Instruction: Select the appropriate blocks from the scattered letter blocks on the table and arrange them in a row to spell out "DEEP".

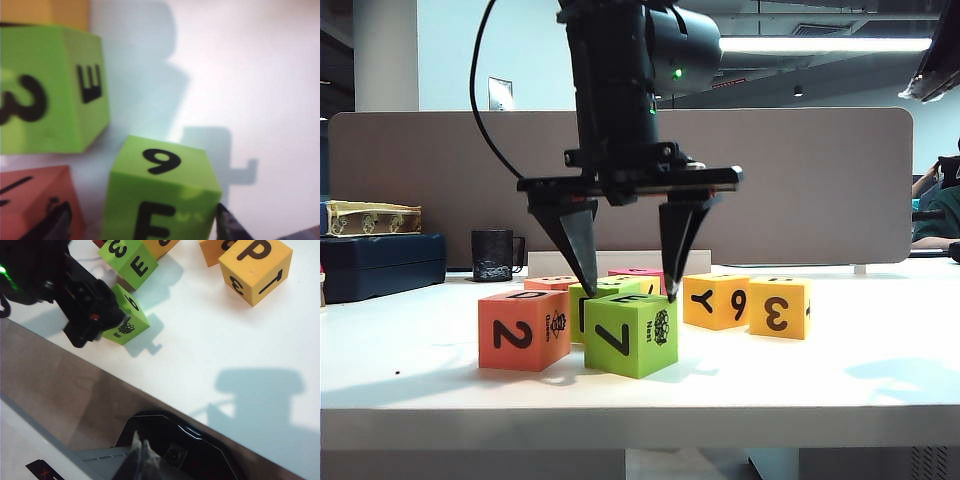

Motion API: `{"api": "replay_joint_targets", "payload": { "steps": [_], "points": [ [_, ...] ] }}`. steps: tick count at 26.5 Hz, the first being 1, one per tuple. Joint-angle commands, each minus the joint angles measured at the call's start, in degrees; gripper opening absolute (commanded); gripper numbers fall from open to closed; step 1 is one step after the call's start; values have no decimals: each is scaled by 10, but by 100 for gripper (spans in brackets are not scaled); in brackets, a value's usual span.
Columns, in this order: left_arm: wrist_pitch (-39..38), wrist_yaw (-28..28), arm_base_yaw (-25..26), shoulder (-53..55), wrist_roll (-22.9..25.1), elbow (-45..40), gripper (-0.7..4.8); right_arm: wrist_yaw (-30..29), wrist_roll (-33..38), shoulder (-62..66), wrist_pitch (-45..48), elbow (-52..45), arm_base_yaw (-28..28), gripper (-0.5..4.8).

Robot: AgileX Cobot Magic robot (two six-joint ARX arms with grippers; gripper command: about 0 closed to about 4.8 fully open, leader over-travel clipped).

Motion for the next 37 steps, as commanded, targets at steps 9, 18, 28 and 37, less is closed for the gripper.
{"api": "replay_joint_targets", "payload": {
  "steps": [9,18,28,37],
  "points": [
    [-12,5,-2,-14,38,1,363,-3,-2,-2,7,2,0,-5],
    [-15,28,-4,-14,74,0,363,-3,-2,-2,7,2,0,-6],
    [-3,27,-3,-5,103,0,362,-3,-2,-2,7,2,0,-6],
    [11,27,-2,8,103,0,301,-3,-2,-2,7,2,0,-6]
  ]
}}
